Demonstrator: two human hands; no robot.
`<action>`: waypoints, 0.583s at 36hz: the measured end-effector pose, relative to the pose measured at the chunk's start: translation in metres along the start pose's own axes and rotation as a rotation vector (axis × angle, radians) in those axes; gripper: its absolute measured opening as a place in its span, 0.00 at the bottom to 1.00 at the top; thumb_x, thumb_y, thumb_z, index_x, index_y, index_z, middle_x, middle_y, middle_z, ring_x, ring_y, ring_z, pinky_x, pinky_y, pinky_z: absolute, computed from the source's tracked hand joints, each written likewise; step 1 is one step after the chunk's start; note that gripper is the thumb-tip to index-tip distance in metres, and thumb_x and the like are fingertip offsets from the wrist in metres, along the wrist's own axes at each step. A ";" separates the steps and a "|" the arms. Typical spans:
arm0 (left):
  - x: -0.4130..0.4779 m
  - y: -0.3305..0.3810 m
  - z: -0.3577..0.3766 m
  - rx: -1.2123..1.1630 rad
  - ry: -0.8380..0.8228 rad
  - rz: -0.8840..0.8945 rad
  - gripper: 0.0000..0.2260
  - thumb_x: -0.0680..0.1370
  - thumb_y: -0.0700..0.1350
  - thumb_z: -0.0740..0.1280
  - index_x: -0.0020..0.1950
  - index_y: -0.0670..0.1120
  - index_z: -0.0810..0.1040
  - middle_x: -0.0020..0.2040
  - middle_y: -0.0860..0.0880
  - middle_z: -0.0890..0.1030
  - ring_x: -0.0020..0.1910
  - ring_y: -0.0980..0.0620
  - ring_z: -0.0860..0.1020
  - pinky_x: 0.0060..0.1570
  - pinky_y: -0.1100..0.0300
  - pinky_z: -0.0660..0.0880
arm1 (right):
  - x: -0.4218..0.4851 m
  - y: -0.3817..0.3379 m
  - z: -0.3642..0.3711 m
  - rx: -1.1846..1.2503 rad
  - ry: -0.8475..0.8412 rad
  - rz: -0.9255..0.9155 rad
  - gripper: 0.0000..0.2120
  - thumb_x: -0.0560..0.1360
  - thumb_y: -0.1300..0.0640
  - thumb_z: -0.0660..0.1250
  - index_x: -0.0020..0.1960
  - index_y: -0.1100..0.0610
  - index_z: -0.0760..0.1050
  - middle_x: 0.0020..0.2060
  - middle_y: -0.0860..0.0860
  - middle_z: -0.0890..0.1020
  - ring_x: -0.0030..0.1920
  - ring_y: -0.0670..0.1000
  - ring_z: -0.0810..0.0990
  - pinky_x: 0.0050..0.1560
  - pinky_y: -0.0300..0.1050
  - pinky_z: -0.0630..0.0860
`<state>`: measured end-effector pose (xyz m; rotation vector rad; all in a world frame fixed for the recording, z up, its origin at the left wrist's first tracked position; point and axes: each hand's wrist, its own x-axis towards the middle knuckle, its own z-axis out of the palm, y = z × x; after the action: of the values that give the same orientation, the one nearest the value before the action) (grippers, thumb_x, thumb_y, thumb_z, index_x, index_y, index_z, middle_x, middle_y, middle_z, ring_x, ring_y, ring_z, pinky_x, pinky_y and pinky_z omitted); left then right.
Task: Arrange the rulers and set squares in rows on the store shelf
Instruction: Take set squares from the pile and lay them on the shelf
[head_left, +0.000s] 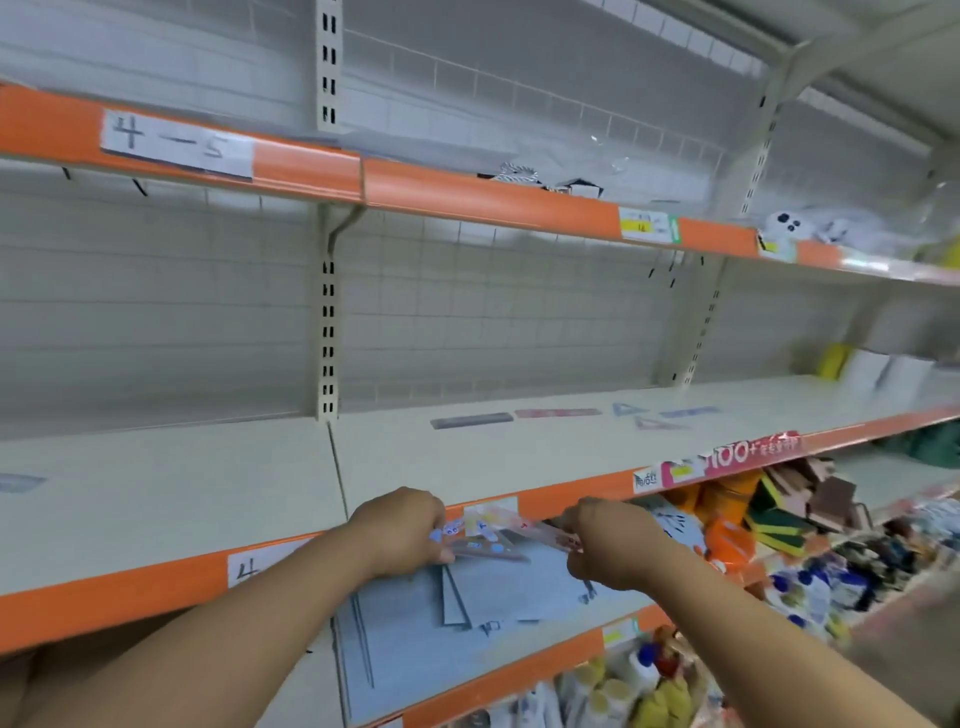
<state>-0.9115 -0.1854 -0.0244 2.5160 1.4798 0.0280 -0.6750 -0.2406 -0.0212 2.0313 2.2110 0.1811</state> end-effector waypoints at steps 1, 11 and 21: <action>0.006 0.009 0.001 0.005 0.001 0.010 0.17 0.76 0.55 0.67 0.61 0.49 0.75 0.60 0.49 0.75 0.58 0.49 0.73 0.51 0.59 0.69 | -0.003 0.009 0.003 0.010 0.003 0.020 0.11 0.72 0.56 0.64 0.35 0.51 0.63 0.35 0.49 0.66 0.39 0.54 0.69 0.29 0.40 0.59; 0.084 0.075 0.007 0.041 -0.003 0.109 0.18 0.77 0.55 0.66 0.64 0.49 0.74 0.62 0.50 0.75 0.60 0.49 0.73 0.54 0.58 0.69 | 0.004 0.099 0.023 0.011 0.004 0.139 0.06 0.72 0.56 0.64 0.47 0.56 0.73 0.36 0.49 0.70 0.38 0.53 0.71 0.32 0.42 0.65; 0.183 0.120 -0.004 0.041 0.038 0.164 0.19 0.77 0.55 0.65 0.66 0.50 0.73 0.63 0.50 0.75 0.61 0.49 0.73 0.56 0.58 0.71 | 0.054 0.195 0.032 -0.011 0.039 0.191 0.08 0.72 0.54 0.63 0.50 0.56 0.72 0.45 0.52 0.73 0.42 0.52 0.72 0.32 0.41 0.63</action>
<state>-0.7188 -0.0818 -0.0142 2.6778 1.2959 0.0738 -0.4825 -0.1700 -0.0193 2.2502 2.0296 0.2536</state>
